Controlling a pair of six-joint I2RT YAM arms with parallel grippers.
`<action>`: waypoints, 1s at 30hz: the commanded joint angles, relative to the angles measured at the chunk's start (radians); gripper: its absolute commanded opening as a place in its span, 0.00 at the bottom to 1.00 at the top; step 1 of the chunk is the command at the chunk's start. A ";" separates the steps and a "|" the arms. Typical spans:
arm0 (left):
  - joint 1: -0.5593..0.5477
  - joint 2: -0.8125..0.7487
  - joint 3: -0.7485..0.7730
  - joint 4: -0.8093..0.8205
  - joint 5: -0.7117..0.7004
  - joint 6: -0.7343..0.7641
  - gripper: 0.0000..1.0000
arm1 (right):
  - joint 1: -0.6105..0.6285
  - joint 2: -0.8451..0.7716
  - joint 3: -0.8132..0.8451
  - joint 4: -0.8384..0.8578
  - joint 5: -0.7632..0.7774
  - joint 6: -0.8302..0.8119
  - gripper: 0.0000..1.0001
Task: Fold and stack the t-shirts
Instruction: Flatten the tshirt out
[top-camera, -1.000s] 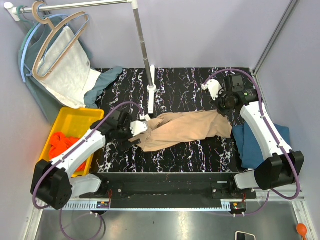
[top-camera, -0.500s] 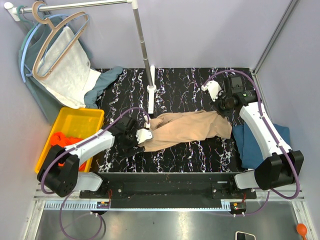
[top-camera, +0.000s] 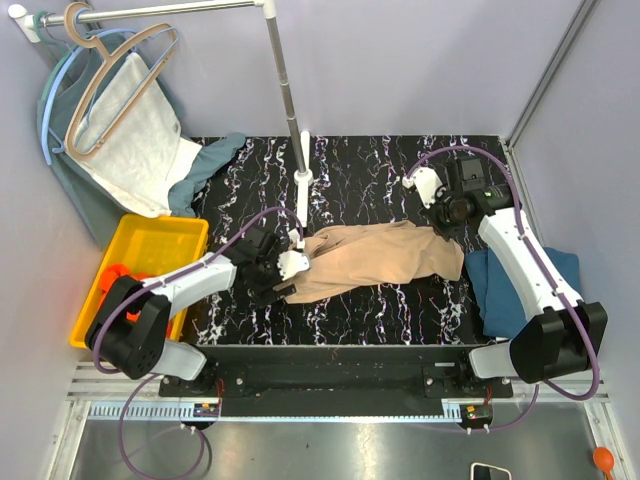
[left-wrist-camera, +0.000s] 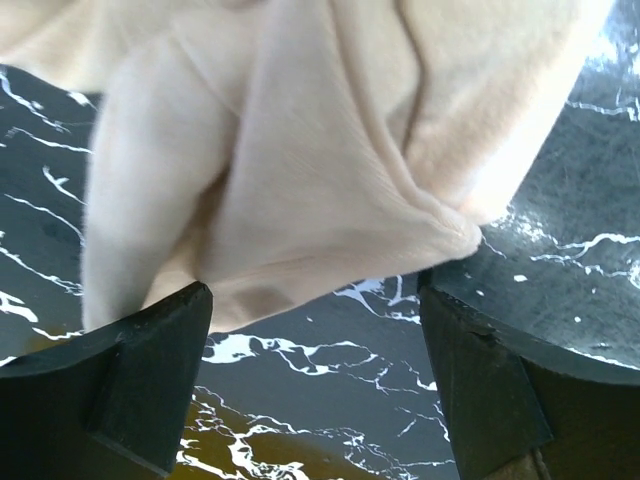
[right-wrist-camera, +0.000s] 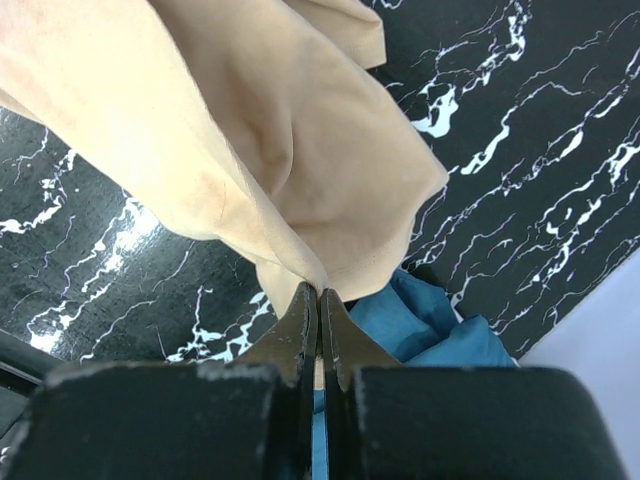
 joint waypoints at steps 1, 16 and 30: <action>-0.006 0.017 0.048 0.064 -0.001 -0.015 0.87 | -0.006 -0.033 -0.009 0.030 -0.028 0.005 0.00; -0.004 0.114 0.030 0.161 -0.004 -0.041 0.40 | -0.003 -0.039 -0.040 0.035 -0.028 0.008 0.00; -0.004 -0.058 0.050 0.041 -0.067 -0.062 0.00 | -0.004 -0.045 -0.049 0.042 -0.034 0.025 0.00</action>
